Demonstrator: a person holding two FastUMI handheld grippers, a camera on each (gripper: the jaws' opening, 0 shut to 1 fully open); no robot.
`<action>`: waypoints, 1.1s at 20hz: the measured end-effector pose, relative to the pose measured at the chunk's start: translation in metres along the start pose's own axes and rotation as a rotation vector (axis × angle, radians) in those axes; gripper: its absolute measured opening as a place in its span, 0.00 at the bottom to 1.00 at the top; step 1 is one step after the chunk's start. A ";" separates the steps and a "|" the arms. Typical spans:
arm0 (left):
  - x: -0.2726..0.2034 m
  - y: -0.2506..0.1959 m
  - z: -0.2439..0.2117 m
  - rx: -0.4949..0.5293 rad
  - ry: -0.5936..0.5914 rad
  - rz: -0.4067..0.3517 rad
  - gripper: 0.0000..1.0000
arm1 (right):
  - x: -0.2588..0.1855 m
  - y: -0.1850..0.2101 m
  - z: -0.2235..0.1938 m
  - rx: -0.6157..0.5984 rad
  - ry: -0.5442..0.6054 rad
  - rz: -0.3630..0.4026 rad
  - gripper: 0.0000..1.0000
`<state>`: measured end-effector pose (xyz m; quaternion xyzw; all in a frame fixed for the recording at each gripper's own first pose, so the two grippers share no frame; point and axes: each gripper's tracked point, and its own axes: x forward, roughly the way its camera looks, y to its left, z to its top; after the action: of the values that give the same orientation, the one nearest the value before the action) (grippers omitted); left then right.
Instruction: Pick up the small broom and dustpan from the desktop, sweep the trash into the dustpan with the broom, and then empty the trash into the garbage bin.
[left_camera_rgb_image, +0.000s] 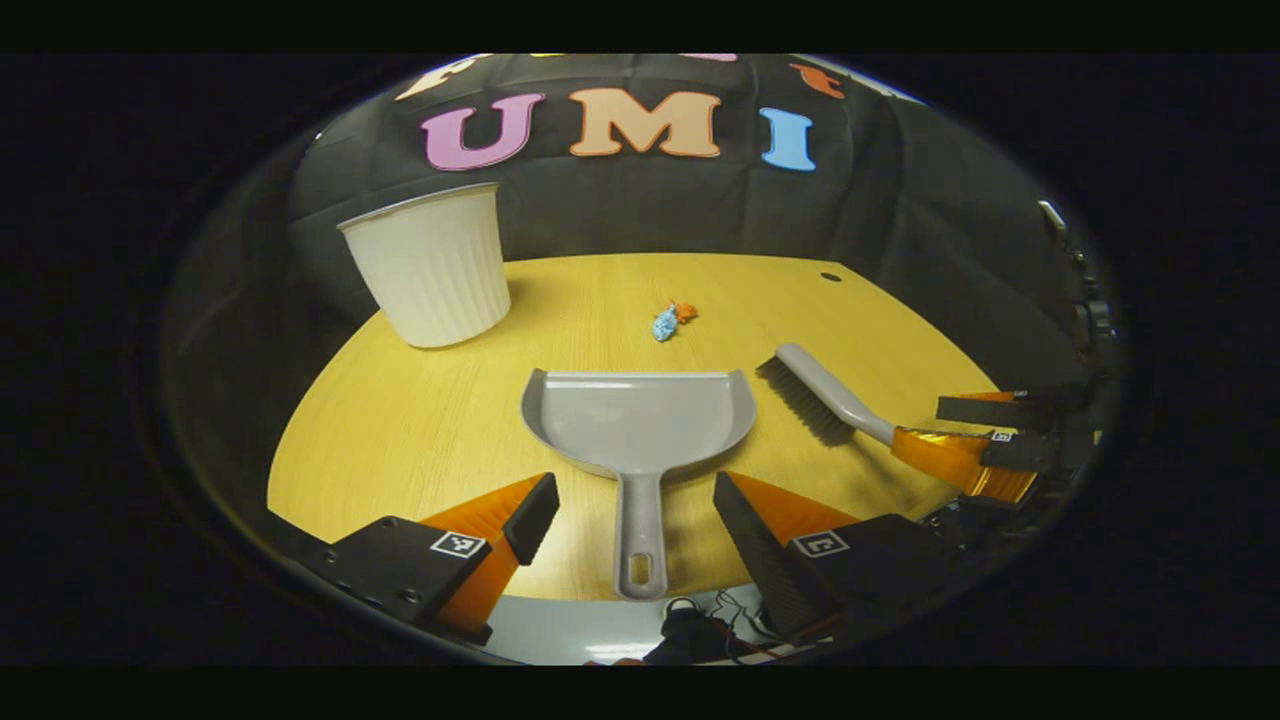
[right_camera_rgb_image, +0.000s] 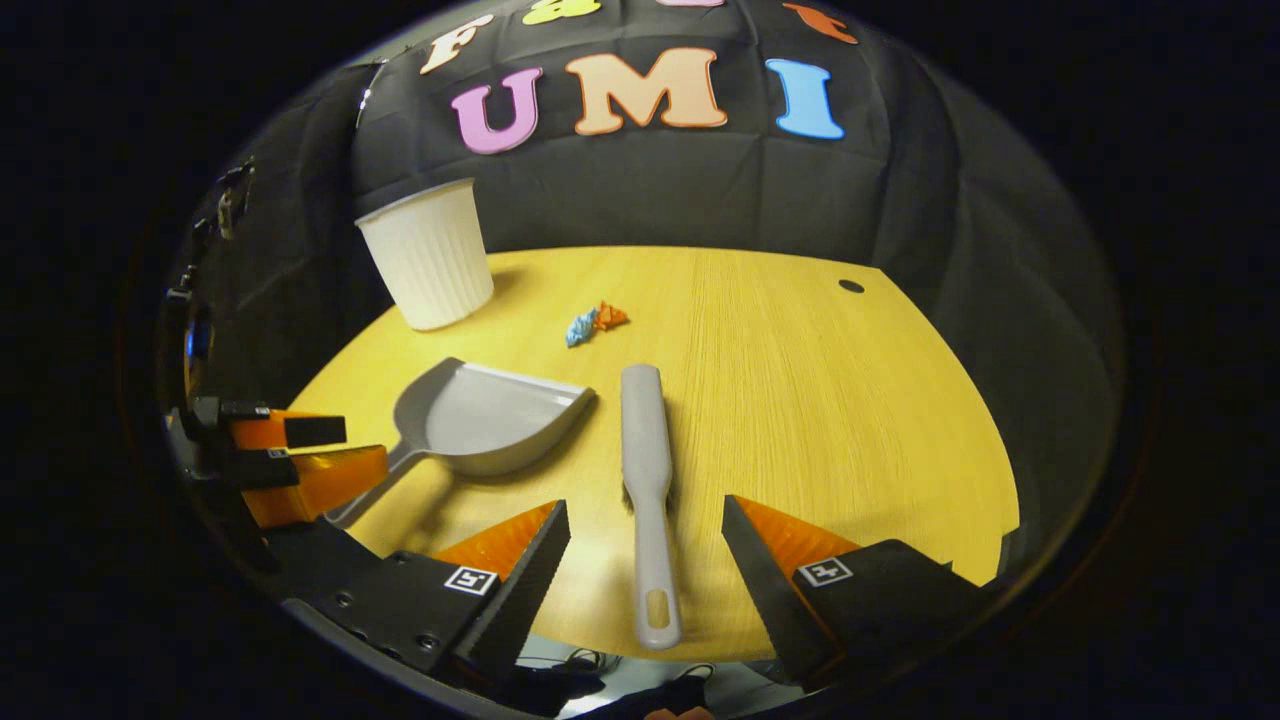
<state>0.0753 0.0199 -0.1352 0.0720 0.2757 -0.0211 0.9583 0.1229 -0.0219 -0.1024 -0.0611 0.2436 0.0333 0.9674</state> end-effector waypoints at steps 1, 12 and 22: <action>0.005 0.000 -0.002 0.005 0.016 0.000 0.95 | 0.006 -0.002 -0.006 0.000 0.042 0.001 0.92; 0.037 0.010 -0.025 -0.001 0.181 0.039 0.95 | 0.051 -0.007 -0.038 0.007 0.257 0.021 0.77; 0.044 0.012 -0.040 0.056 0.278 0.028 0.27 | 0.054 -0.003 -0.046 0.019 0.335 0.044 0.22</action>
<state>0.0924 0.0372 -0.1903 0.1047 0.4041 -0.0054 0.9087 0.1495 -0.0287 -0.1682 -0.0515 0.4033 0.0418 0.9127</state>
